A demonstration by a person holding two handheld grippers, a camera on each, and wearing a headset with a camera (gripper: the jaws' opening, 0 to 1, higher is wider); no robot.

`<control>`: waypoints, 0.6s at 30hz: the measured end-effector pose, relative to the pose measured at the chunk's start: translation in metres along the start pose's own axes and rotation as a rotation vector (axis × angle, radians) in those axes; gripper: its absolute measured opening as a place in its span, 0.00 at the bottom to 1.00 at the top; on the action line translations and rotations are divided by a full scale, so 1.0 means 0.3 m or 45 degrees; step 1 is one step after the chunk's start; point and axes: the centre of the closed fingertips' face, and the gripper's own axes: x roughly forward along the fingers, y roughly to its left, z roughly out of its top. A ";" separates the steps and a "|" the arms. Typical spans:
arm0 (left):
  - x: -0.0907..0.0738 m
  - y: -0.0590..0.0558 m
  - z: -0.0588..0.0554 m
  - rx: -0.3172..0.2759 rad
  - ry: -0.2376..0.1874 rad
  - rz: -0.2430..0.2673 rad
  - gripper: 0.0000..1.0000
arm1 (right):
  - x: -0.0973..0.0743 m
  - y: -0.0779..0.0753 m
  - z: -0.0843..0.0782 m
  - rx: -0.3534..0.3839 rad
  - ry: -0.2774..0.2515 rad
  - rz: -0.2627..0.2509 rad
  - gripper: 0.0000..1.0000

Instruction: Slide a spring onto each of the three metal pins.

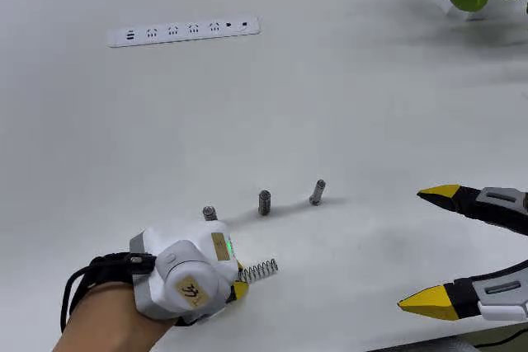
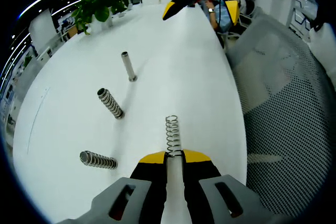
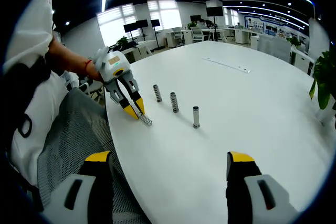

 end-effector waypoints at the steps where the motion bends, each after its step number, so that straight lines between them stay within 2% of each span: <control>1: -0.002 -0.002 0.000 -0.007 -0.006 -0.002 0.10 | 0.001 0.001 0.002 -0.002 -0.001 0.002 0.90; 6: -0.021 -0.010 0.009 -0.040 -0.043 -0.004 0.10 | 0.004 0.020 0.019 0.003 -0.007 0.016 0.90; 10: -0.055 -0.019 0.051 -0.105 -0.135 -0.008 0.10 | 0.005 0.042 0.043 0.006 -0.021 0.035 0.89; 13: -0.088 -0.024 0.087 -0.141 -0.197 -0.002 0.10 | 0.005 0.065 0.079 0.011 -0.046 0.055 0.87; 16: -0.127 -0.029 0.141 -0.189 -0.293 0.000 0.10 | 0.013 0.092 0.128 0.035 -0.085 0.089 0.85; 18: -0.149 -0.027 0.165 -0.201 -0.331 0.008 0.10 | 0.020 0.103 0.154 0.045 -0.107 0.099 0.83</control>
